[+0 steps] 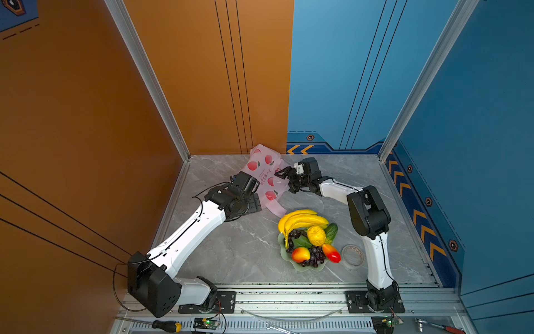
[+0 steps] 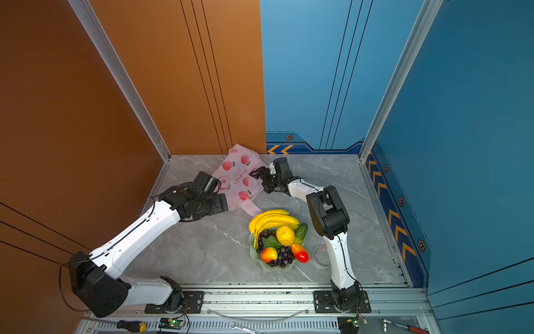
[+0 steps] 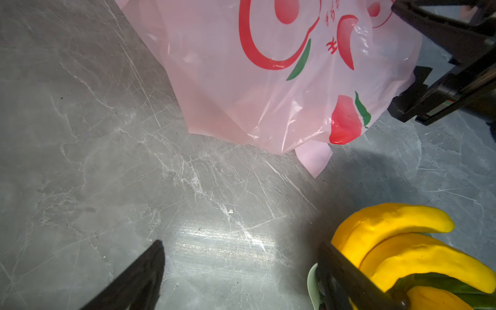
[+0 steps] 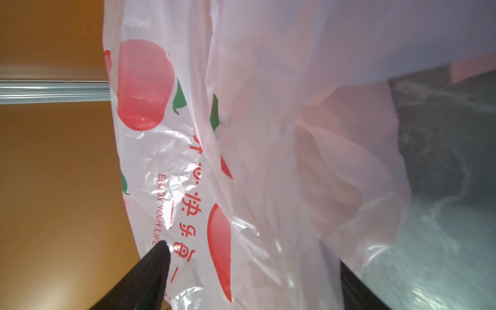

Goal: Place the fruits into the plastic bag
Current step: Pick up the plastic bag from the top-center of the table, then open the plastic bag at the center of the table.

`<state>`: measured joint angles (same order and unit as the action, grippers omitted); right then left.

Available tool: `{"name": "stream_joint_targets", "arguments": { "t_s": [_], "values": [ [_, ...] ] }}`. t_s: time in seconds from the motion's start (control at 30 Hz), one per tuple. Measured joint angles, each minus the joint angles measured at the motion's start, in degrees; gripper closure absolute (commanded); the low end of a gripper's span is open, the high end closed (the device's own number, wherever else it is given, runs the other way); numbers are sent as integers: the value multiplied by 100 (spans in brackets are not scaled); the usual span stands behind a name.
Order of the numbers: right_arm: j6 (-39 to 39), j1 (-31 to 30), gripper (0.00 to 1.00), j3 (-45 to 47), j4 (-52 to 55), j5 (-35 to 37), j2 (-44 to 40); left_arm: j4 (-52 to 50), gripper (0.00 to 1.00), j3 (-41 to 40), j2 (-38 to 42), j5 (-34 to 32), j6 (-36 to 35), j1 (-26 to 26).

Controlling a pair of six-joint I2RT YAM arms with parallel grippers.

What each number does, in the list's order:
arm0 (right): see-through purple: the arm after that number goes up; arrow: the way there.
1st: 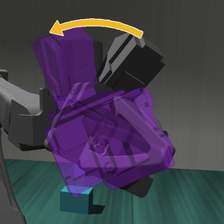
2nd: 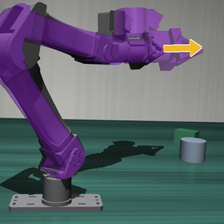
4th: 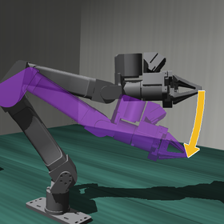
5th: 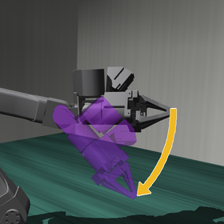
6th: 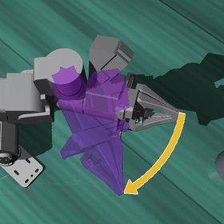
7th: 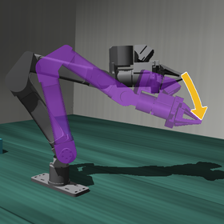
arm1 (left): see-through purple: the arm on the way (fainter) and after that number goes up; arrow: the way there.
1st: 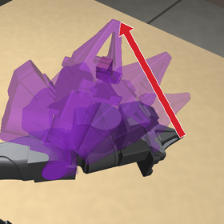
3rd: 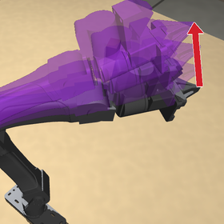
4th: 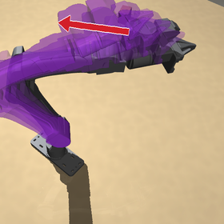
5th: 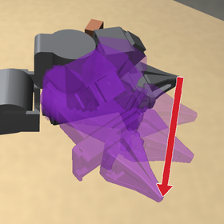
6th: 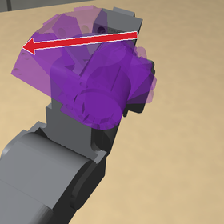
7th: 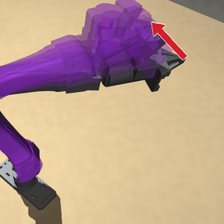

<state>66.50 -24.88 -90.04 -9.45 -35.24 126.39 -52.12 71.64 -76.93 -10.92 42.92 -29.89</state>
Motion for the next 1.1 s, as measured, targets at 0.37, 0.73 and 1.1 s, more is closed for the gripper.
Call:
{"name": "stream_joint_targets", "arguments": {
  "t_s": [0.37, 0.73, 1.1],
  "values": [
    [-70, -109, 100, -688, 243, 317, 0, -2, 10, -157, 278, 4, -129, -2],
    [-328, -787, 100, -2026, 1947, 1602, -800, 328, 10, -111, 925, 238, -149, -94],
    [-354, -1976, 100, -2800, 3617, 2848, -2129, 636, 7, -96, 1419, 256, 7, -153]
  ]
}}
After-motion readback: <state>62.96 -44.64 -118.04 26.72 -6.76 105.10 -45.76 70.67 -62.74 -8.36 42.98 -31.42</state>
